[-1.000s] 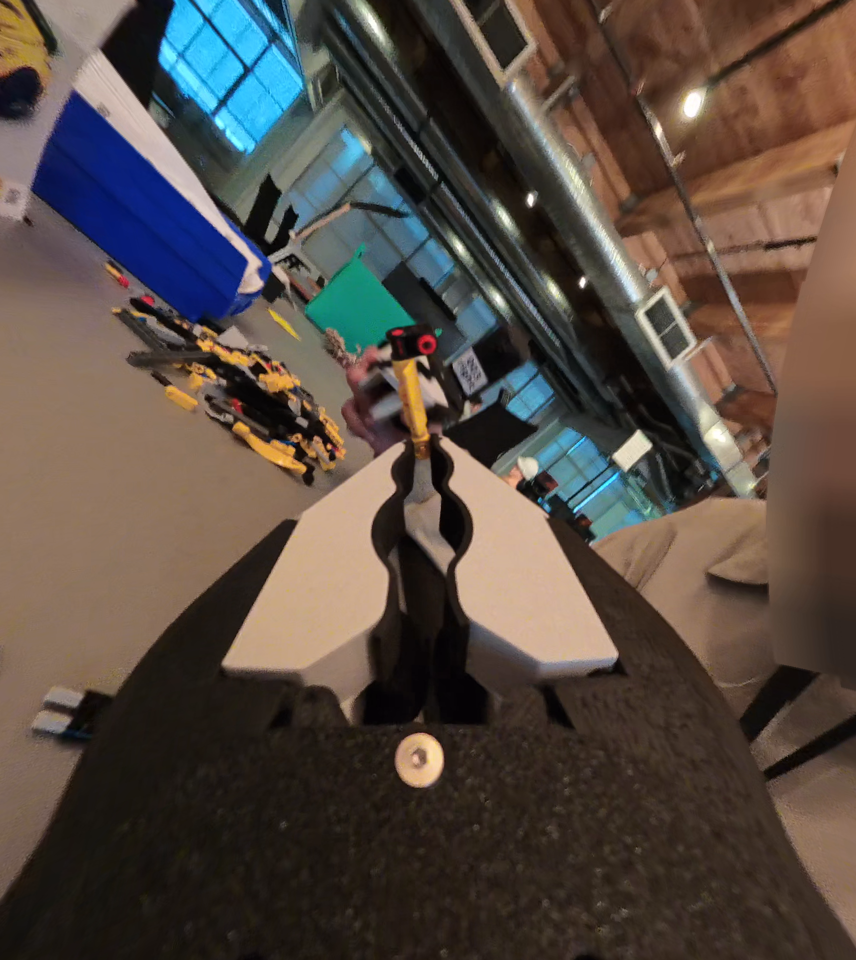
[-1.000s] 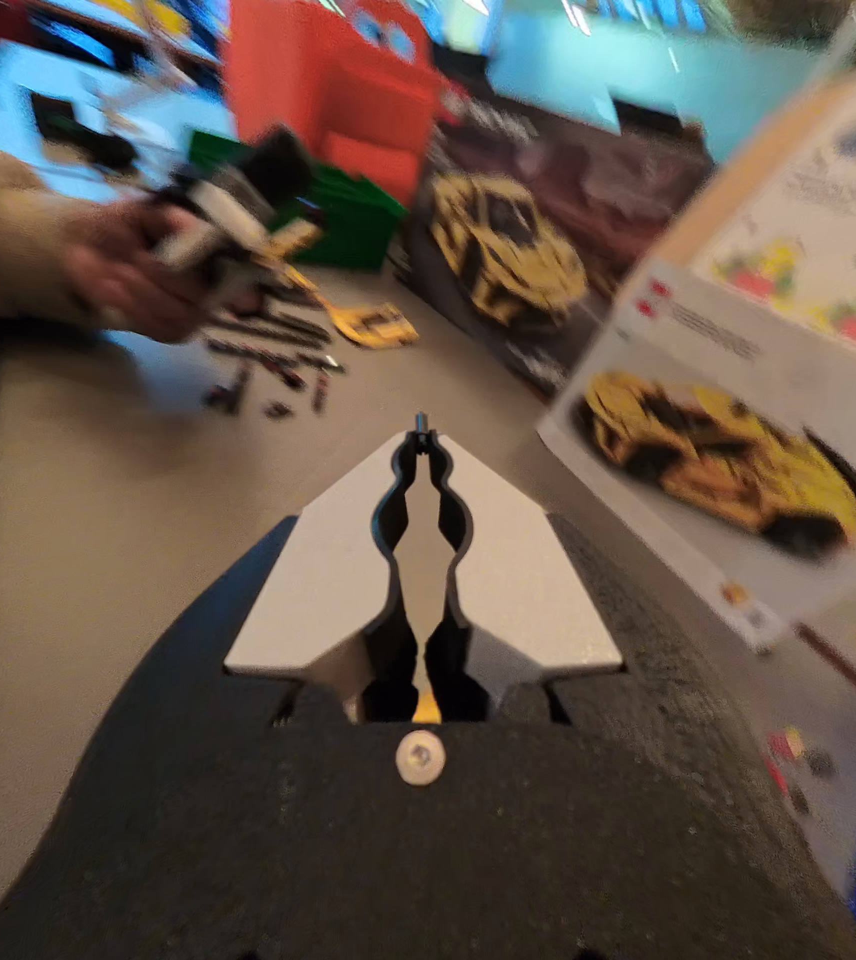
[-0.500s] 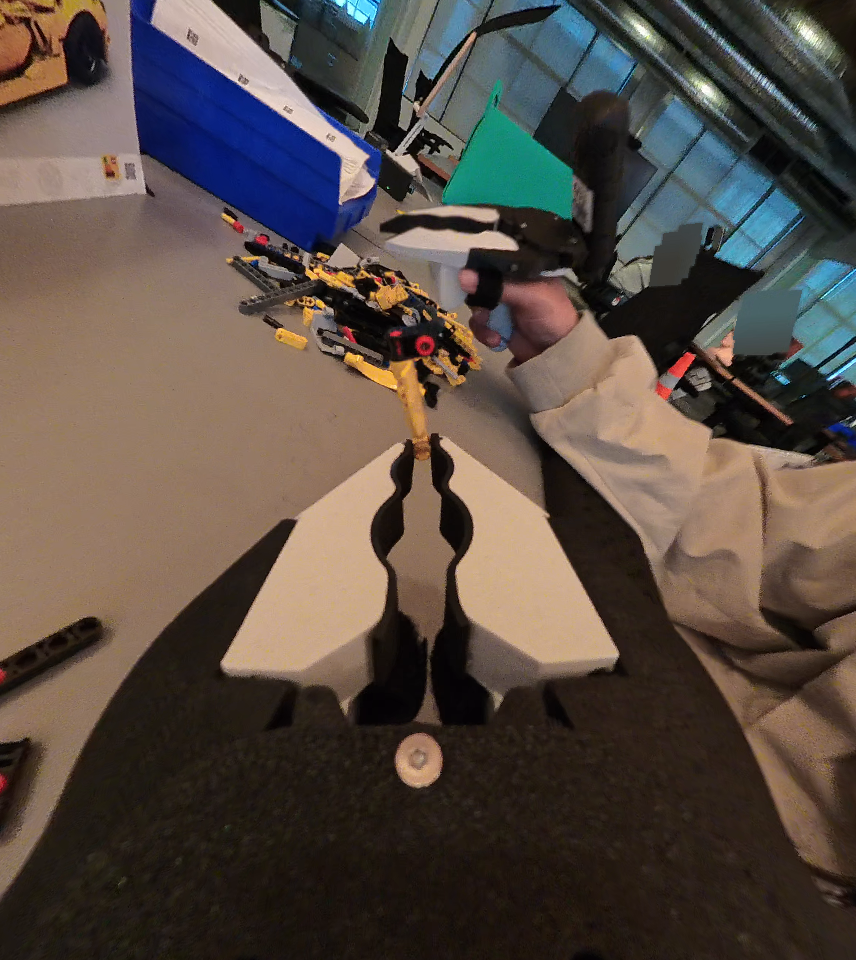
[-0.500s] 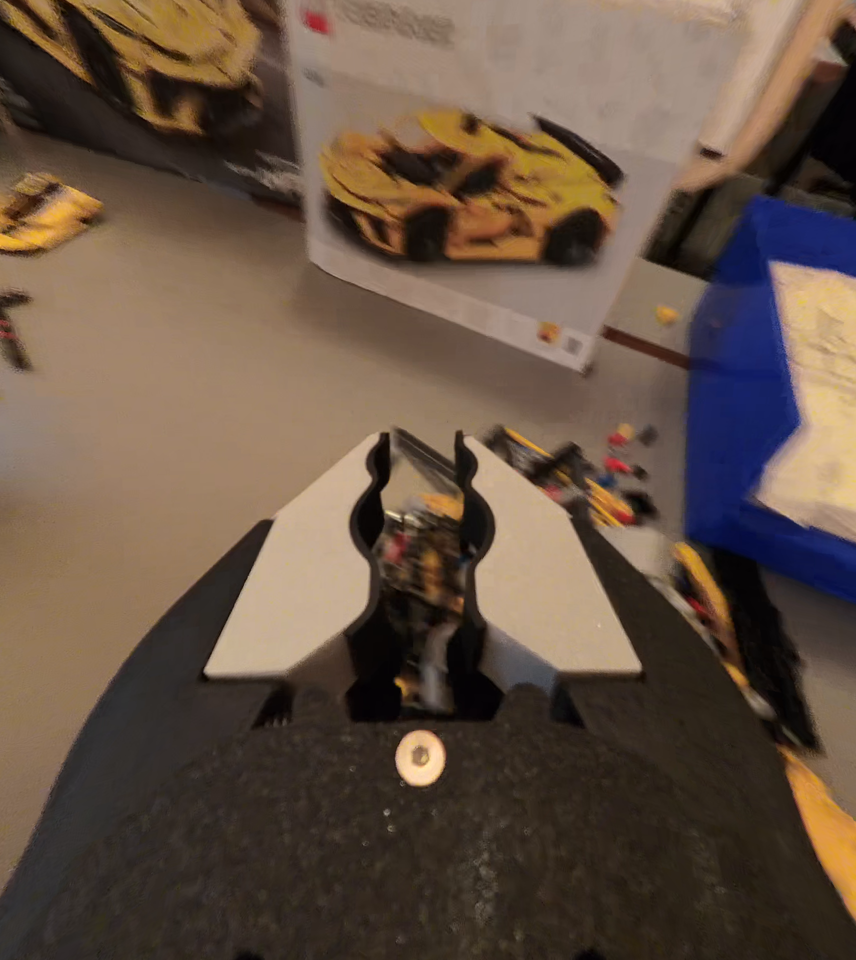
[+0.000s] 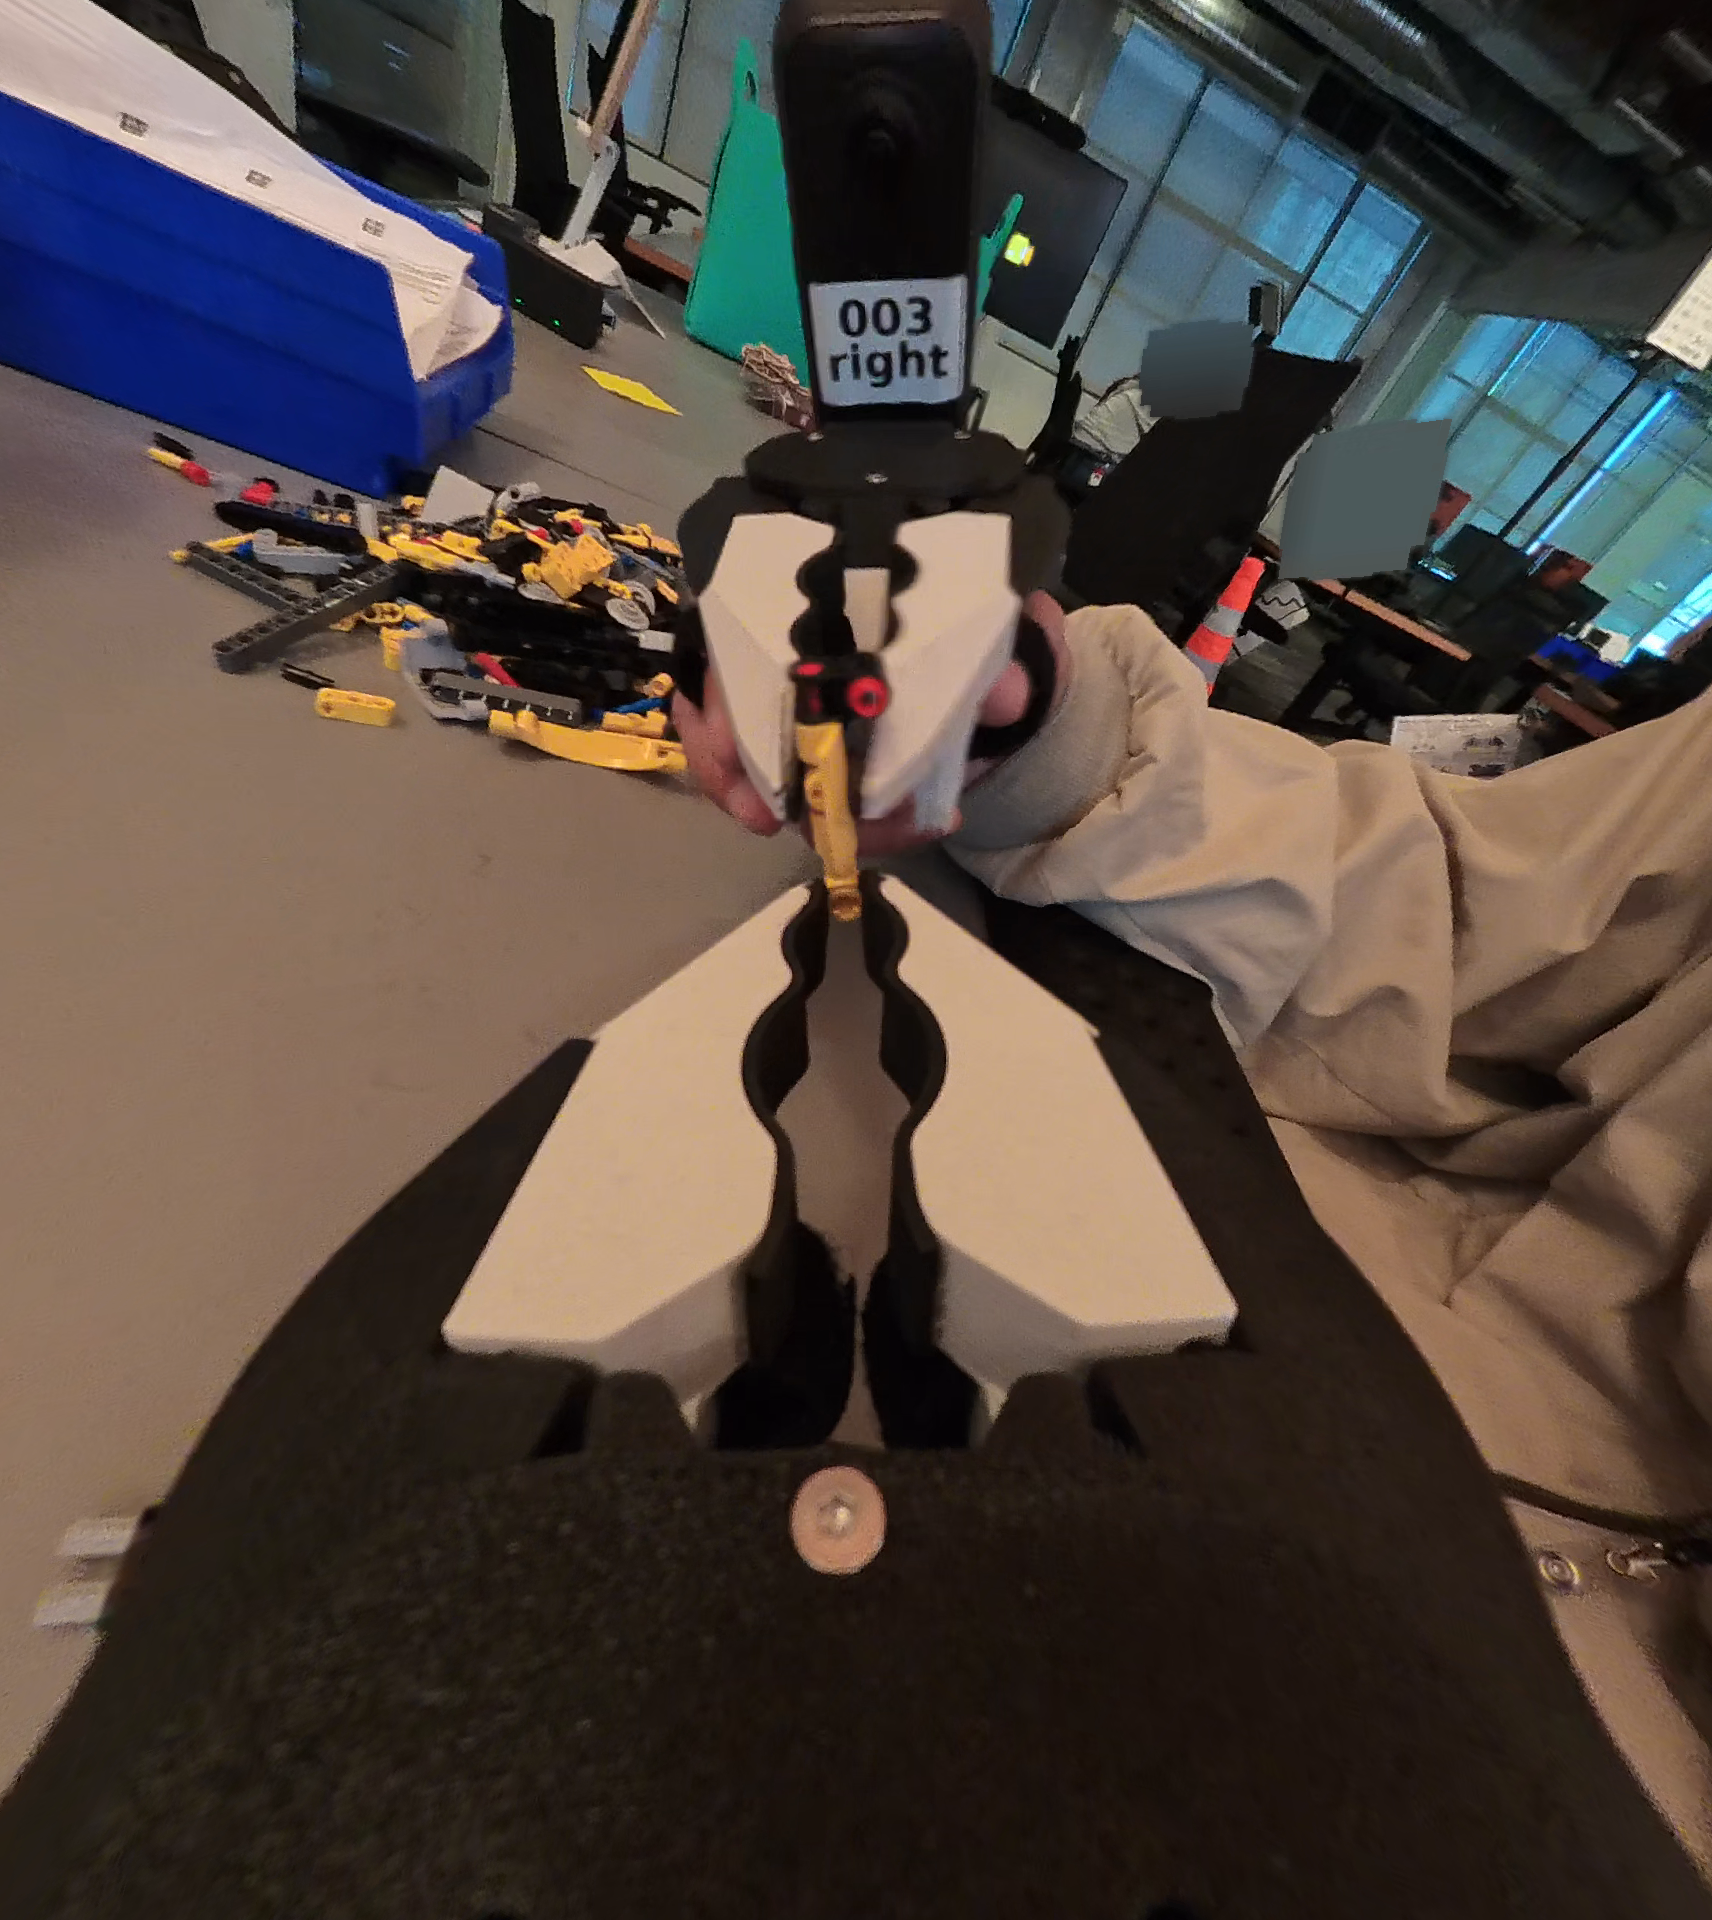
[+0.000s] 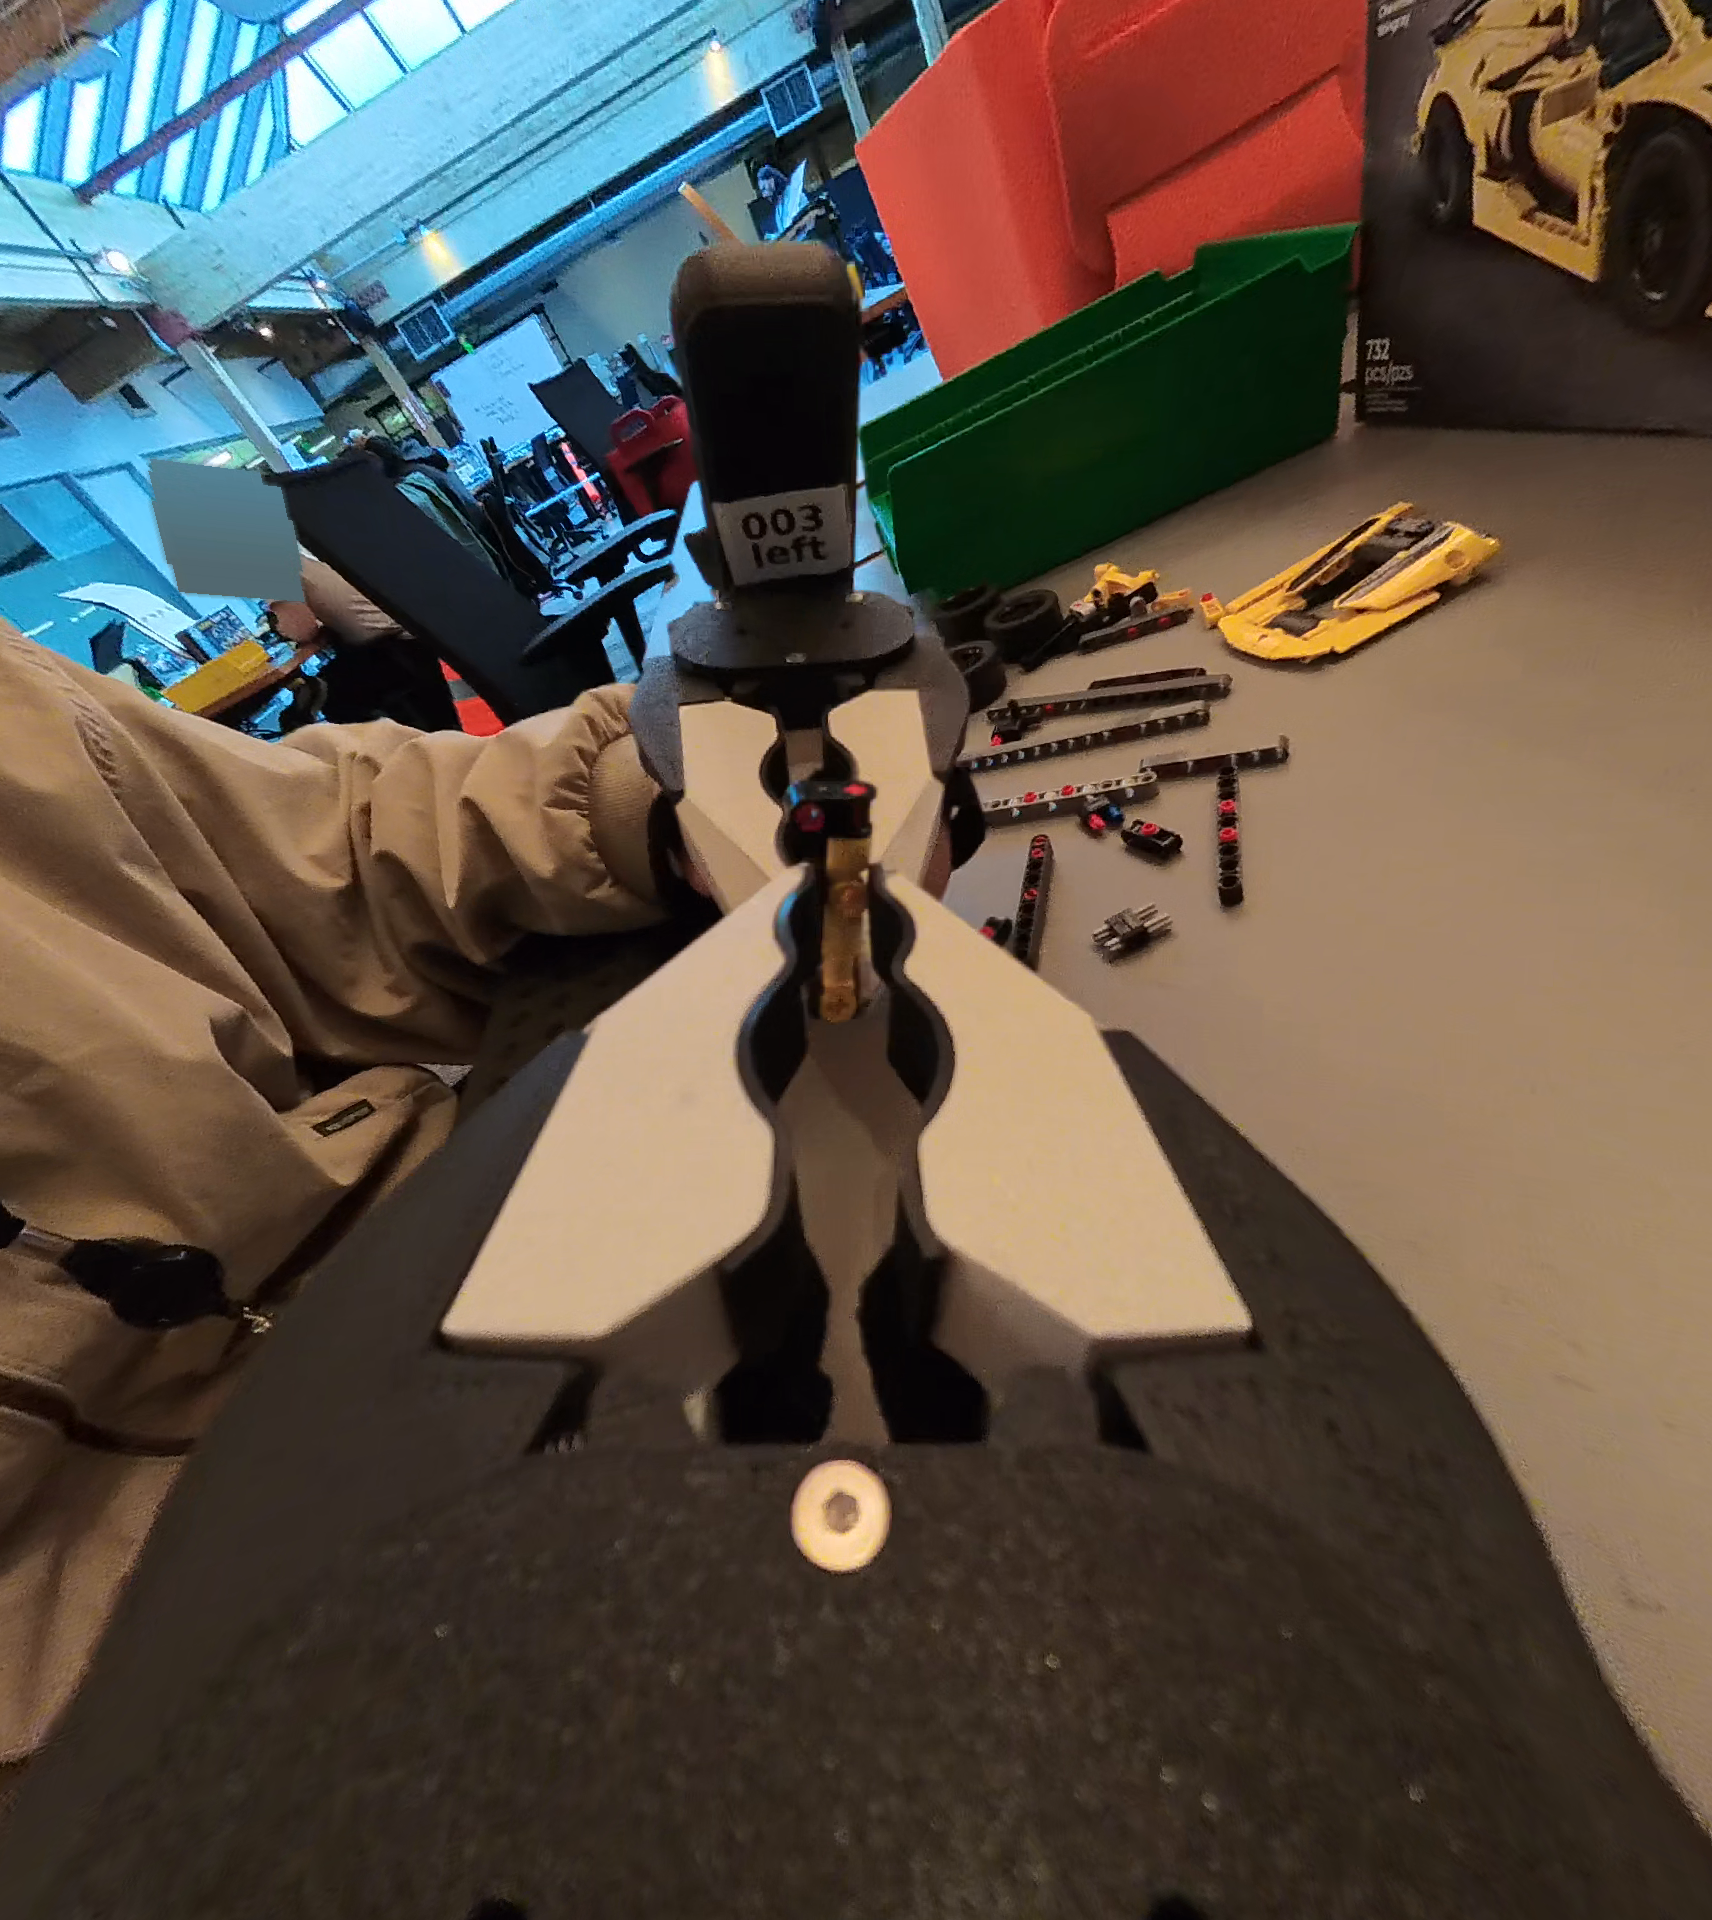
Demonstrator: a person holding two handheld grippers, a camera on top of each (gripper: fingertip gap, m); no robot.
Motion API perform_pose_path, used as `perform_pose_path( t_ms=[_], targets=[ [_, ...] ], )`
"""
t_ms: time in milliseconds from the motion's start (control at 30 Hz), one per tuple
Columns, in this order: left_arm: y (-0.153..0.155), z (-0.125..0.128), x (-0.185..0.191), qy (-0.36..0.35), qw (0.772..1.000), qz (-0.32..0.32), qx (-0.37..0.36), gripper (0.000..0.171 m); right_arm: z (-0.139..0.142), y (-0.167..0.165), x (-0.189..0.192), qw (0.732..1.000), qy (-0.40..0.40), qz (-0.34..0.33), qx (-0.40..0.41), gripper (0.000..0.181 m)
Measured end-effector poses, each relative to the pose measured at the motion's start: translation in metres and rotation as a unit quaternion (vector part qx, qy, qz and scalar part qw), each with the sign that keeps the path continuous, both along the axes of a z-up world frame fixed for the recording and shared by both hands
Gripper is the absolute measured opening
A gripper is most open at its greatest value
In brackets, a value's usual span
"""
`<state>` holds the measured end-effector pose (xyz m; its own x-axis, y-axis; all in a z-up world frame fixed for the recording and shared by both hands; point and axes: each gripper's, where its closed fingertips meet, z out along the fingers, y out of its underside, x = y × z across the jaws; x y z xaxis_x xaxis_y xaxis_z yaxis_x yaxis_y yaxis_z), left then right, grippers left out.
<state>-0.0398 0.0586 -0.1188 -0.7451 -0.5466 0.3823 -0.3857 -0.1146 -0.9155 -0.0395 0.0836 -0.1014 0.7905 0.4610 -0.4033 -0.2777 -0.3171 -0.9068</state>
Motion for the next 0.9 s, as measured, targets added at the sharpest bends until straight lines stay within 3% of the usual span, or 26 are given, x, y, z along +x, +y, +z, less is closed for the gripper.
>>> perform_pose_path(
  t_ms=[233, 300, 333, 367, 433, 567, 633, 733, 833, 900],
  targets=[
    [0.001, -0.005, 0.009, 0.008, 1.000, 0.025, 0.005, 0.007, 0.003, 0.001, 0.015, 0.998, 0.059, -0.019, -0.003, 0.006],
    [-0.012, -0.049, -0.002, 0.053, 0.992, -0.011, 0.117, 0.006, 0.056, -0.013, 0.050, 0.976, 0.163, -0.072, 0.127, 0.006],
    [-0.019, -0.047, -0.004, 0.038, 0.993, -0.009, 0.113, 0.007, 0.074, -0.027, 0.076, 0.959, 0.204, -0.095, 0.170, 0.005],
    [-0.023, -0.023, -0.002, 0.004, 0.998, 0.006, 0.066, 0.006, 0.073, -0.032, 0.093, 0.959, 0.193, -0.122, 0.168, 0.005],
    [-0.014, -0.003, 0.008, -0.015, 0.999, 0.034, 0.036, 0.006, 0.063, -0.034, 0.095, 0.967, 0.180, -0.117, 0.138, 0.007],
    [-0.010, -0.006, 0.012, -0.020, 0.998, 0.047, 0.043, 0.006, 0.033, -0.015, 0.086, 0.976, 0.173, -0.114, 0.060, 0.006],
    [-0.010, 0.003, 0.011, -0.029, 0.998, 0.046, 0.023, 0.006, 0.000, -0.004, 0.087, 0.985, 0.068, -0.157, -0.020, 0.007],
    [-0.004, 0.017, 0.009, -0.050, 0.997, 0.056, 0.004, 0.006, -0.057, -0.002, 0.093, 0.966, -0.095, -0.186, -0.151, 0.007],
    [0.002, 0.021, 0.009, -0.054, 0.996, 0.065, -0.009, 0.006, -0.077, -0.001, 0.072, 0.969, -0.066, -0.137, -0.194, 0.007],
    [0.006, 0.022, 0.011, -0.054, 0.996, 0.072, -0.010, 0.006, -0.092, -0.004, 0.074, 0.960, -0.092, -0.134, -0.229, 0.007]
  ],
)
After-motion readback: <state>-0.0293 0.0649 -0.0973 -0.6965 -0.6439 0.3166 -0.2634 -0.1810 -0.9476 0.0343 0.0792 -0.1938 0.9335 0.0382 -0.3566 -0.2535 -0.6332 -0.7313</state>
